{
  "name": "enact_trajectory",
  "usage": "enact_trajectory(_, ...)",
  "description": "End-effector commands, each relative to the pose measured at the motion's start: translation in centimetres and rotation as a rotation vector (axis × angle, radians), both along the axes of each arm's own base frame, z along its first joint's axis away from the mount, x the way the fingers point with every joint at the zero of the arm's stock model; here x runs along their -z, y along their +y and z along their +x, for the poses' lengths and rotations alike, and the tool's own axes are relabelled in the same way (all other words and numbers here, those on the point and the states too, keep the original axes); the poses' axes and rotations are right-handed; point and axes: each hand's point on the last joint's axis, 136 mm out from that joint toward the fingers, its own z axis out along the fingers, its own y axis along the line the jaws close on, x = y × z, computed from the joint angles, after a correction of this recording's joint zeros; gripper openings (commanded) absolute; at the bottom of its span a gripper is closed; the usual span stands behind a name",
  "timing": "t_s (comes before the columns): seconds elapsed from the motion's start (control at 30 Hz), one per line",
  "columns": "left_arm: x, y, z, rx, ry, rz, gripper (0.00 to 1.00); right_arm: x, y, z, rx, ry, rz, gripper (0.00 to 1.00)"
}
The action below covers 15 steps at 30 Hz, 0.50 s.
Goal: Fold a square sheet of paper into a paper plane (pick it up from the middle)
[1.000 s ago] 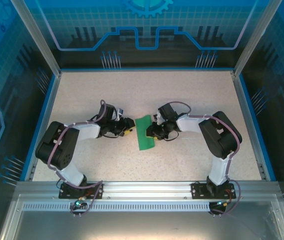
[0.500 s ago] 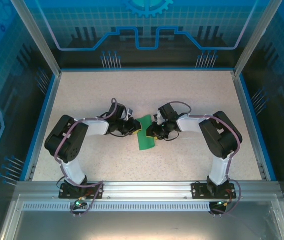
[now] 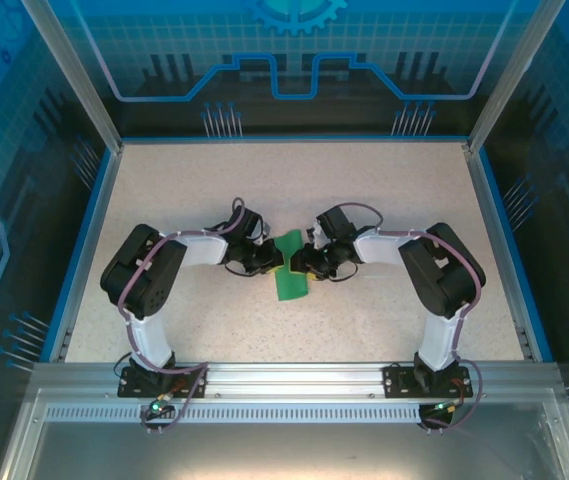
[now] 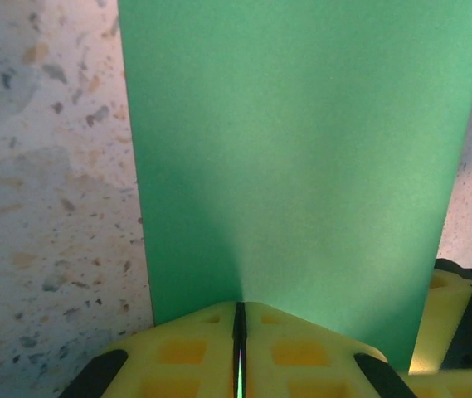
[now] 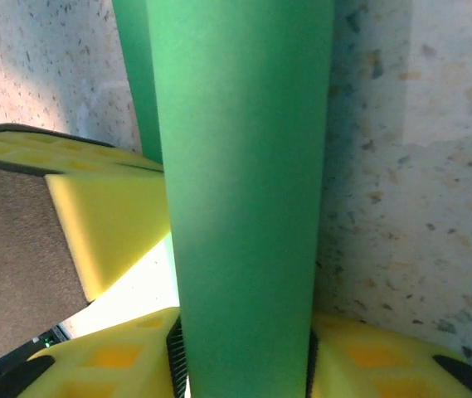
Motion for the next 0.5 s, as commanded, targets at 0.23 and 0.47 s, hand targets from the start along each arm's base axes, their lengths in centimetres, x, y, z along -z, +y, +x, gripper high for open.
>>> enact_trajectory(0.23,2.1,0.7,-1.1,0.038,0.063,0.101,0.12,-1.8,-3.5,1.1,-0.05,-0.14,-0.303,0.63)
enact_trajectory(0.47,2.1,0.3,-1.0,0.046,0.064,0.1,0.11,-1.4,-1.8,2.1,-0.13,-0.162,-0.364,0.64)
